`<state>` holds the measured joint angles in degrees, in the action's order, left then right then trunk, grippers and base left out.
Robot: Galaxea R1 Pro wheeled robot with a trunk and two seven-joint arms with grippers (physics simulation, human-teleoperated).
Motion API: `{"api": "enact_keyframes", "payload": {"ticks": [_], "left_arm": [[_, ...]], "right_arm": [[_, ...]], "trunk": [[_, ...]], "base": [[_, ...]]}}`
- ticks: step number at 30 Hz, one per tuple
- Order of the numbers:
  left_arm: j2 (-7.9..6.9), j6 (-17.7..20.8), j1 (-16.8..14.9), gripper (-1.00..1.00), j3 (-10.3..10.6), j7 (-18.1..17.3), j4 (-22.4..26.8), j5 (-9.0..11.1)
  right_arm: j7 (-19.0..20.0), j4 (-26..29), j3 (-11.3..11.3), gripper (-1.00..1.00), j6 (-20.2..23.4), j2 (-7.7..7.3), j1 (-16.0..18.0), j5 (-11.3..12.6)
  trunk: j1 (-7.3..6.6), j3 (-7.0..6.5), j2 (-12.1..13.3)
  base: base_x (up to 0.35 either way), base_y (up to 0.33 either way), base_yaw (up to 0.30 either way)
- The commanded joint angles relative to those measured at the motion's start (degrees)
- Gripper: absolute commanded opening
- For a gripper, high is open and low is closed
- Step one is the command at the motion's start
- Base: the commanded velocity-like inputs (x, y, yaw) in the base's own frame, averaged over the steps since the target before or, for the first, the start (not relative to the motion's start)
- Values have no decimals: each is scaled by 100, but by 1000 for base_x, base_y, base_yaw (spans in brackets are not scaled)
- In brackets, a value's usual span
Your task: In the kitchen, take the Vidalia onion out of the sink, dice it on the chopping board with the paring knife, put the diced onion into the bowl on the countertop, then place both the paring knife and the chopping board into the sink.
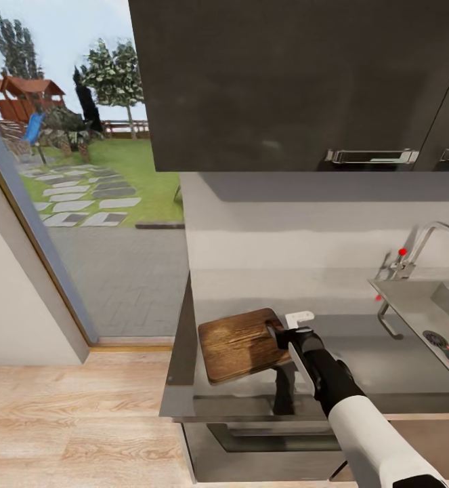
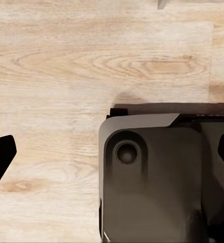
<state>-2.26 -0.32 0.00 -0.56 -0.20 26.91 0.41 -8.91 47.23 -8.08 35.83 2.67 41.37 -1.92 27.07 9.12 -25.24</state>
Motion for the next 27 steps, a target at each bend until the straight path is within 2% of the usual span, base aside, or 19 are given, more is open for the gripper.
{"api": "enact_keyframes", "payload": {"ticks": [1,3,27], "left_arm": [[-1,-1,0,100,-9,5,-25,4],[8,11,0,100,-22,20,-286,33],[14,2,0,100,3,20,-348,37]], "right_arm": [[-19,-9,-9,-100,37,-3,2,-10],[-23,-247,-9,-100,30,41,3,13],[-15,-244,-1,-100,39,17,2,23]], "trunk": [[3,12,-9],[3,3,-9],[3,-217,-9]], "base": [[0,0,0],[0,0,0],[-13,0,0]]}}
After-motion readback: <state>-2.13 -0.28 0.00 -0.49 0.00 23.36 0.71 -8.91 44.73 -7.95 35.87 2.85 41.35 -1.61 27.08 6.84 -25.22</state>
